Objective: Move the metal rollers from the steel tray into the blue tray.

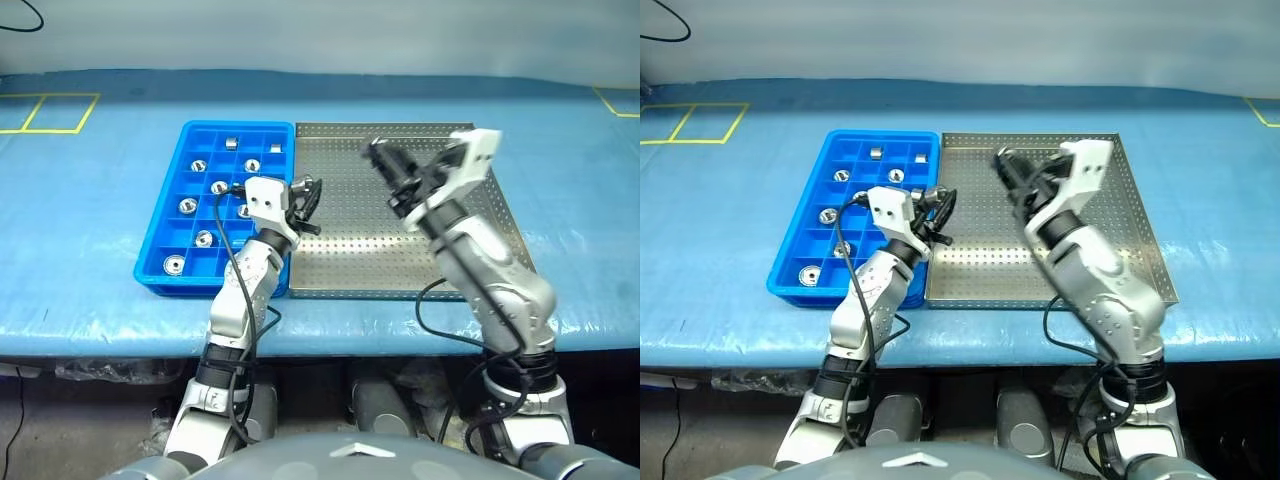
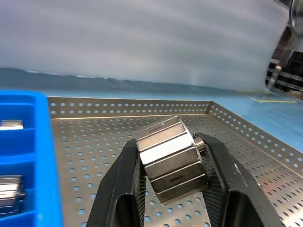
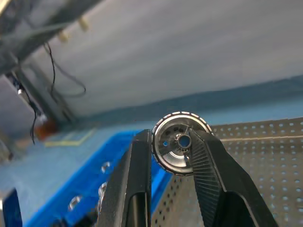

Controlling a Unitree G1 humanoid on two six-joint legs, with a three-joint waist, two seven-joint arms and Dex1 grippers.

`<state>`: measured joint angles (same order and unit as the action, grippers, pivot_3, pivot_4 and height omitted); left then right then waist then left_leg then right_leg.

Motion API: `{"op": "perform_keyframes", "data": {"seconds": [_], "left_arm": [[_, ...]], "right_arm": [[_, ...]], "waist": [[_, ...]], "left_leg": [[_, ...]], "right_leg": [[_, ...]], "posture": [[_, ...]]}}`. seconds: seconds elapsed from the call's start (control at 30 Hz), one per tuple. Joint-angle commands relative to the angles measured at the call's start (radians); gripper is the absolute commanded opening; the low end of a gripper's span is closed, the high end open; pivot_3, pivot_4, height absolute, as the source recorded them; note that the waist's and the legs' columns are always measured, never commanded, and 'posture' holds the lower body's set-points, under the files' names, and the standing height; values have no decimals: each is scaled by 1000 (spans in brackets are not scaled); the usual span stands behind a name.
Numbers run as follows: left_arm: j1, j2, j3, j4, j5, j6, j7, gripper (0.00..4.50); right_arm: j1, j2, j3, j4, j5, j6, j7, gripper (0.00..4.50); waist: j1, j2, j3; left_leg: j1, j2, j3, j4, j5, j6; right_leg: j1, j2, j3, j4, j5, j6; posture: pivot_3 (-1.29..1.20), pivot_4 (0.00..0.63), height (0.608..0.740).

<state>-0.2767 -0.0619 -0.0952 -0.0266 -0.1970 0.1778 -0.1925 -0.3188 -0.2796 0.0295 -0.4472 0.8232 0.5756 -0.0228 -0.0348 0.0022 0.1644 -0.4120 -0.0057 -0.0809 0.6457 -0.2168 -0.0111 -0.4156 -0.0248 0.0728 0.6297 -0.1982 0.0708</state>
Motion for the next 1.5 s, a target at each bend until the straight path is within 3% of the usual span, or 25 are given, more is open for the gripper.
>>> {"op": "perform_keyframes", "data": {"seconds": [0.03,0.17,0.57,0.9,1.5], "left_arm": [[10,23,39,-38,55,-30,70,1274],[55,24,78,-109,49,48,128,1274],[277,93,15,-417,114,290,165,1274],[372,43,-9,-463,144,350,243,1274],[470,47,-24,-557,152,435,248,1274]], "right_arm": [[-13,31,-3,-22,-41,-29,35,839],[-32,42,9,0,-77,-16,77,839],[-81,42,66,70,-194,17,201,839],[-133,46,114,145,-303,69,231,839],[-170,77,232,211,-397,210,361,839]], "waist": [[3,0,0],[12,-1,1],[25,-2,1],[41,-2,1],[66,-1,1]], "left_leg": [[0,0,0,0,0,0],[-2,-2,0,2,0,0],[-1,-1,-1,1,0,0],[0,-1,-2,0,0,0],[0,-1,-2,0,0,0]], "right_leg": [[0,0,0,-1,0,1],[1,-3,1,-3,2,3],[1,-2,-2,-2,1,1],[1,-3,-2,-2,0,0],[1,-3,-3,-2,0,0]], "posture": [[42,150,740],[66,150,740],[165,150,740],[215,150,740],[269,150,740]]}}
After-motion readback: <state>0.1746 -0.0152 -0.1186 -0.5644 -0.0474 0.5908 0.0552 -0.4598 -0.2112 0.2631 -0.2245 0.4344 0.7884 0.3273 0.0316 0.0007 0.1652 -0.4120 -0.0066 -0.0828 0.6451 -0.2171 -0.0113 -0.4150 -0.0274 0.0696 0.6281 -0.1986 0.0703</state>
